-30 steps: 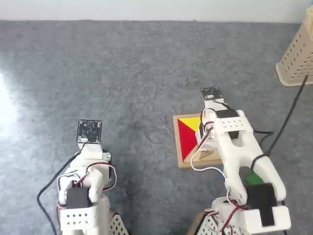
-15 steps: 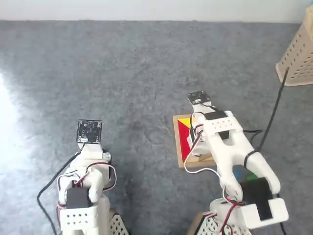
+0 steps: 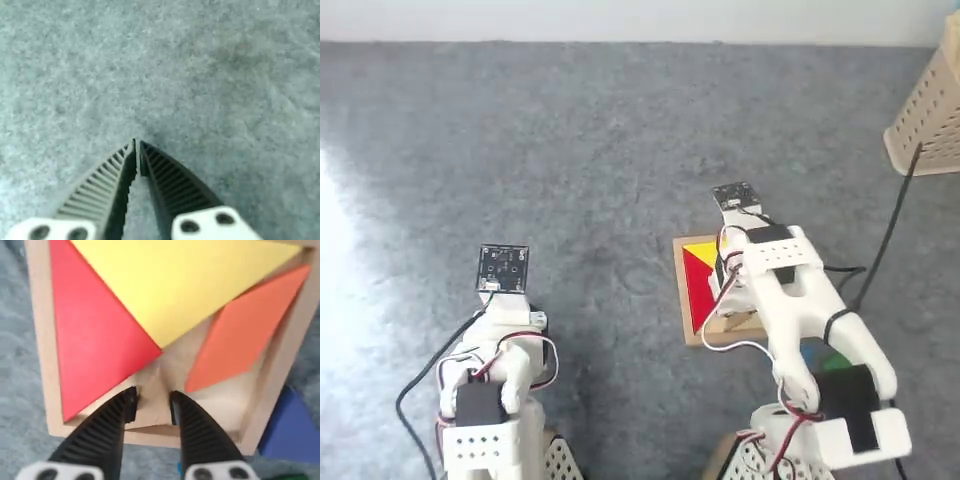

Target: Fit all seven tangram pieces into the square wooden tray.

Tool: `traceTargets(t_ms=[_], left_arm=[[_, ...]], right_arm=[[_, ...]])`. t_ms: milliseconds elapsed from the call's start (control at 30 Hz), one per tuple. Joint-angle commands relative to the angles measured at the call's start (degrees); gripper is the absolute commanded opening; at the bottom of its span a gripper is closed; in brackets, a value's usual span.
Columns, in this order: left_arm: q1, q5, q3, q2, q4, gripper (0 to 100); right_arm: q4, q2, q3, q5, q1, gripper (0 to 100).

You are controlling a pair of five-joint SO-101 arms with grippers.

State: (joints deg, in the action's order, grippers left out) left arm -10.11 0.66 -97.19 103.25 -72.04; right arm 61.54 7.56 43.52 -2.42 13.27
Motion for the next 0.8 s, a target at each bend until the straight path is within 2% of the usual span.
traceTargets(t_ms=[0, 233, 367, 600, 767], left_arm=[[-0.09, -0.35, 0.66, 0.97, -0.26, 1], [-0.09, -0.35, 0.66, 0.97, -0.26, 1], [-0.09, -0.35, 0.66, 0.97, -0.26, 1], [-0.09, -0.35, 0.66, 0.97, -0.26, 1], [-0.09, -0.35, 0.66, 0.97, -0.26, 1]], right_arm=[[1.36, 6.73, -1.41, -3.34, -2.77, 1.8], [6.46, 13.41, -7.38, -3.60, -4.09, 1.8], [8.22, 10.51, -12.13, -3.34, -4.26, 0.6], [7.69, -0.04, -20.66, 3.96, -4.44, 0.6], [7.08, -0.48, -19.52, 5.54, -4.35, 0.6]])
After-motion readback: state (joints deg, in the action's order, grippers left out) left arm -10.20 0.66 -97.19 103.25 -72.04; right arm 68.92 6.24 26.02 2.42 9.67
